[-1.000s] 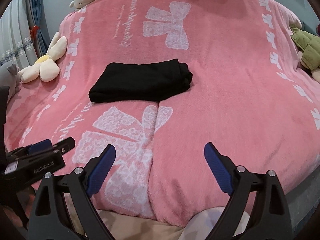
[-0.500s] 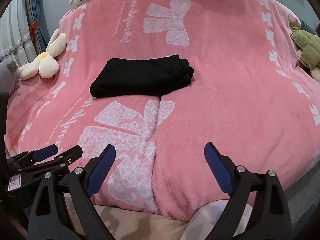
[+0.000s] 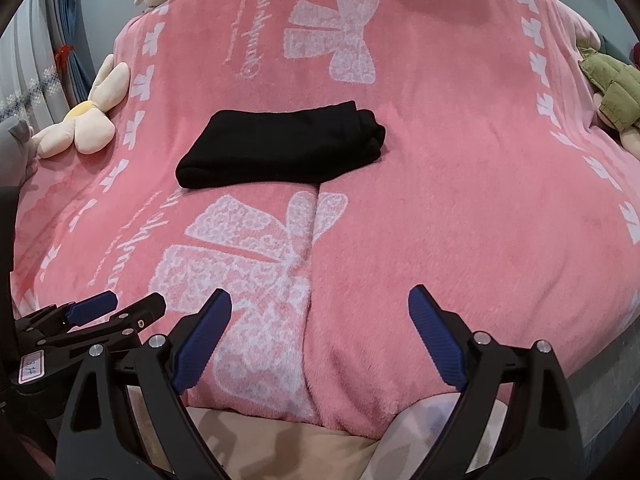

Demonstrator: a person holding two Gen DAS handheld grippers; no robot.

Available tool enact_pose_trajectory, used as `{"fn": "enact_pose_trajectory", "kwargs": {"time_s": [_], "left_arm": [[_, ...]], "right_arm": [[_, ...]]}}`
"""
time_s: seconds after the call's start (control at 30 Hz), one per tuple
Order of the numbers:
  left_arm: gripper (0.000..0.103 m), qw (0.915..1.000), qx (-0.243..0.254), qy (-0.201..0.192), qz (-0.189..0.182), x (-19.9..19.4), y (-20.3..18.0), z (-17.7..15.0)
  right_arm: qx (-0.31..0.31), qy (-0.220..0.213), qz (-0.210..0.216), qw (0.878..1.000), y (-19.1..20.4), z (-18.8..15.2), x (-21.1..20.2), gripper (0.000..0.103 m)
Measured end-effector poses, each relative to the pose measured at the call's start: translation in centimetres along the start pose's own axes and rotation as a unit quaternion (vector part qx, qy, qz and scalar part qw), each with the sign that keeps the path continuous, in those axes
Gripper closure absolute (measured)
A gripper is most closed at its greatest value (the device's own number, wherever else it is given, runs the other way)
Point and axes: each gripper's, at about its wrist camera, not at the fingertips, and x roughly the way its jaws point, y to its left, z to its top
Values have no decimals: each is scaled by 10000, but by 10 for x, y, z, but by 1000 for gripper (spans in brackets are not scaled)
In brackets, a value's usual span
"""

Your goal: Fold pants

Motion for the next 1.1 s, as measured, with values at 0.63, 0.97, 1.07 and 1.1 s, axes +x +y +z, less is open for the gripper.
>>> {"fn": "enact_pose_trajectory", "kwargs": {"time_s": [0.63, 0.97, 1.07, 1.1], "left_arm": [[39, 9999, 56, 99, 19, 4, 1, -5], [39, 9999, 71, 87, 16, 3, 1, -4], [38, 9999, 98, 74, 18, 2, 1, -4], [39, 9999, 95, 81, 15, 3, 0, -4]], "right_arm": [[5, 14, 4, 10000, 3, -3, 0, 15], [-7, 13, 11, 10000, 4, -4, 0, 15], [-5, 13, 9, 10000, 5, -5, 0, 15], [-2, 6, 8, 10000, 5, -4, -1, 15]]}}
